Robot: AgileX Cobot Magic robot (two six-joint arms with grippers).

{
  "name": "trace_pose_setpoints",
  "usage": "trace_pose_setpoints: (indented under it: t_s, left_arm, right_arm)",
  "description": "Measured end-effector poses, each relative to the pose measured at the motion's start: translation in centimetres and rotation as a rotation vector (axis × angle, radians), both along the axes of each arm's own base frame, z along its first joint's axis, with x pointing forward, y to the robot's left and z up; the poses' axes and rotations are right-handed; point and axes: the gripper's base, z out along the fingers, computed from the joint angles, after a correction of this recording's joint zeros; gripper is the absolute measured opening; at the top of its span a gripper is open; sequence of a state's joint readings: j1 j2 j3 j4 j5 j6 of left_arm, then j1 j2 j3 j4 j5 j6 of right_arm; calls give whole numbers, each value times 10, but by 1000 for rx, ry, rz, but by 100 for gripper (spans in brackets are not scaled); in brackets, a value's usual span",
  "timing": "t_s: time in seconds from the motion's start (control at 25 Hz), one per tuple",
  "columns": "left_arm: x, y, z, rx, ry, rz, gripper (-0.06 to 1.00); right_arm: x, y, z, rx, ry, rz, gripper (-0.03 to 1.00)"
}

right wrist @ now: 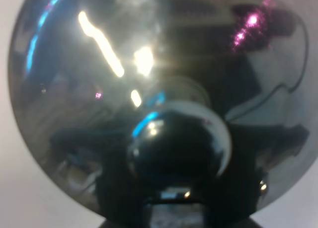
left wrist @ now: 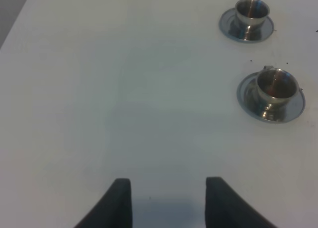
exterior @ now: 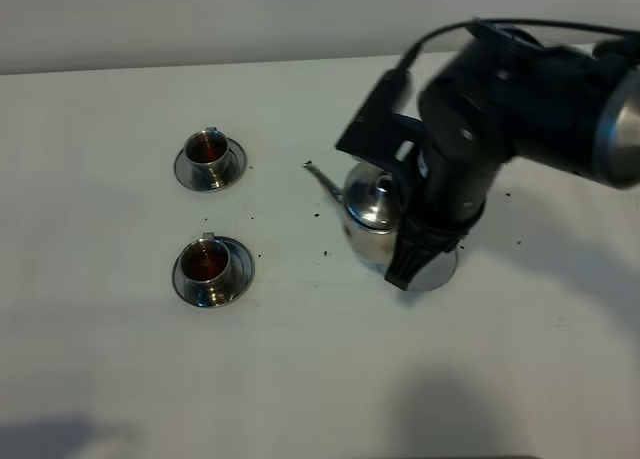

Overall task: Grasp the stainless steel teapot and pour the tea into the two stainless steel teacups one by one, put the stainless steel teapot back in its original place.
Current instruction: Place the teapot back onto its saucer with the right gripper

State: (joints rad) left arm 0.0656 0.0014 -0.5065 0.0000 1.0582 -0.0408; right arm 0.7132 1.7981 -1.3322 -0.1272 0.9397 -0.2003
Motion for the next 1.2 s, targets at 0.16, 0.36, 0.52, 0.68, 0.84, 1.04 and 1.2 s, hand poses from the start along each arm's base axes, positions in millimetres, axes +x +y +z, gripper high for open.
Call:
trace_pose_setpoints:
  t_s: [0.16, 0.36, 0.52, 0.68, 0.84, 1.04, 1.2]
  left_arm:
    - [0, 0, 0, 0, 0, 0, 38]
    - [0, 0, 0, 0, 0, 0, 38]
    - [0, 0, 0, 0, 0, 0, 38]
    - [0, 0, 0, 0, 0, 0, 38]
    - [0, 0, 0, 0, 0, 0, 38]
    - [0, 0, 0, 0, 0, 0, 38]
    - [0, 0, 0, 1, 0, -1, 38]
  right_arm:
    - [4, -17, -22, 15, -2, -56, 18]
    - [9, -33, -38, 33, -9, -102, 18]
    - [8, -37, -47, 53, -25, -111, 18]
    - [9, -37, -50, 60, -26, -122, 18]
    - [12, -37, -61, 46, -10, -126, 18]
    - [17, -39, -72, 36, 4, -138, 18]
    - [20, -42, -76, 36, 5, -150, 18]
